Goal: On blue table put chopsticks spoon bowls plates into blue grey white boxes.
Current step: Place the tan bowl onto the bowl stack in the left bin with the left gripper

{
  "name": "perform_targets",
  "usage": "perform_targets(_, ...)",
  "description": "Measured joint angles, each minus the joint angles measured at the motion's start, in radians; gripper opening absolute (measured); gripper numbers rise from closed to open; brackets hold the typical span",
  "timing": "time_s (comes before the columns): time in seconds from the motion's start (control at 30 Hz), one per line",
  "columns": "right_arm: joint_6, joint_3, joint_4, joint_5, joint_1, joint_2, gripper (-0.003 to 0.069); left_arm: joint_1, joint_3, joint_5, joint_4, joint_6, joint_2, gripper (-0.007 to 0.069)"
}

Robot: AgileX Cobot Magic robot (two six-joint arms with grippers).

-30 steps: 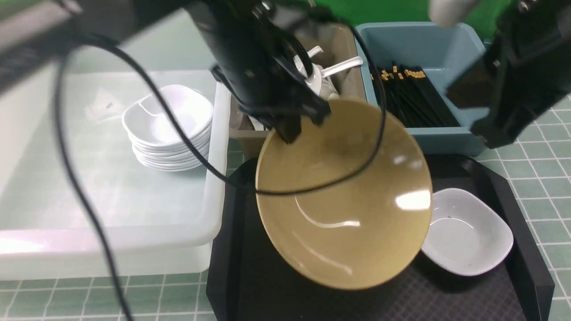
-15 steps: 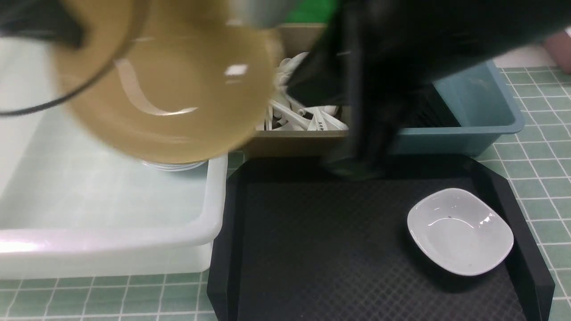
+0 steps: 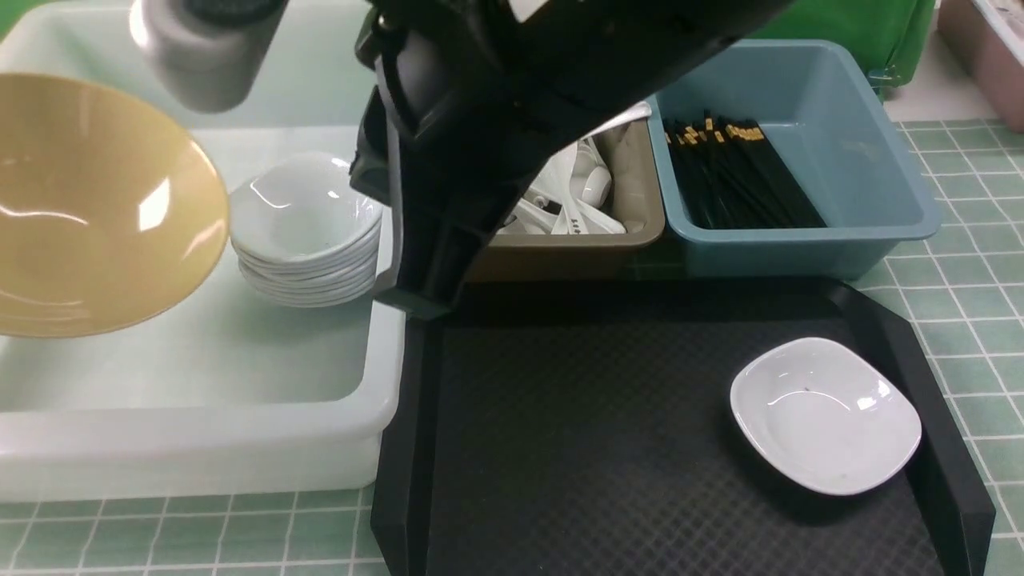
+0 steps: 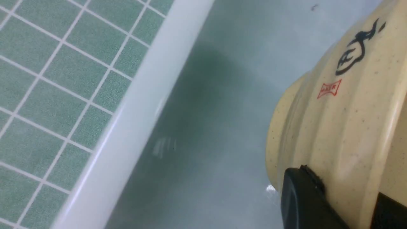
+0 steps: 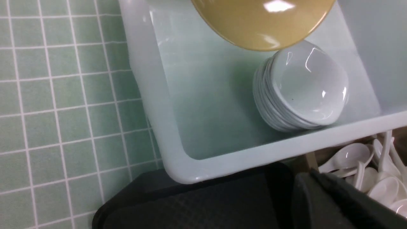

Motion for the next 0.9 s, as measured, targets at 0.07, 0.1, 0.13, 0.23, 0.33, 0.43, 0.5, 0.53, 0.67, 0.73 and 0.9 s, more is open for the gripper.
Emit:
perform_targets(0.07, -0.001, 0.000, 0.000, 0.000, 0.000, 0.002, 0.0036, 0.000, 0.000, -0.012, -0.003, 0.000, 0.038, 0.0006)
perform_targets(0.1, -0.001, 0.000, 0.000, 0.000, 0.000, 0.002, 0.0036, 0.000, 0.001, -0.015, -0.005, 0.000, 0.059, 0.0006)
perform_targets(0.13, -0.001, 0.000, 0.000, 0.000, 0.000, 0.002, 0.0036, 0.000, 0.001, -0.018, -0.005, 0.000, 0.080, 0.0007)
perform_targets(0.23, -0.001, 0.000, 0.000, 0.000, 0.000, 0.002, 0.0036, 0.000, 0.001, -0.023, -0.005, 0.000, 0.122, 0.0010)
perform_targets(0.33, -0.019, 0.000, 0.000, -0.004, 0.000, 0.002, 0.0036, 0.000, 0.001, -0.034, -0.007, 0.000, 0.165, 0.0038)
perform_targets(0.43, -0.026, -0.001, 0.000, -0.003, 0.000, 0.002, 0.0038, 0.000, 0.001, -0.036, 0.005, 0.000, 0.175, 0.0094)
perform_targets(0.5, -0.026, -0.001, 0.000, -0.003, 0.000, 0.002, 0.0038, 0.000, 0.001, -0.032, 0.014, -0.001, 0.175, 0.0152)
perform_targets(0.53, -0.026, -0.001, 0.000, -0.004, 0.000, 0.003, 0.0038, 0.000, 0.001, -0.030, 0.015, -0.002, 0.175, 0.0187)
perform_targets(0.67, -0.029, -0.001, 0.000, -0.008, 0.000, 0.003, 0.0041, 0.000, 0.001, -0.004, 0.030, -0.003, 0.170, 0.0347)
perform_targets(0.73, -0.029, -0.001, 0.000, -0.008, 0.000, 0.003, 0.0043, 0.000, -0.001, 0.015, 0.047, -0.004, 0.166, 0.0424)
perform_targets(0.9, -0.029, -0.001, -0.007, 0.015, -0.001, 0.003, 0.0043, 0.000, -0.071, 0.076, 0.106, -0.036, 0.124, 0.0553)
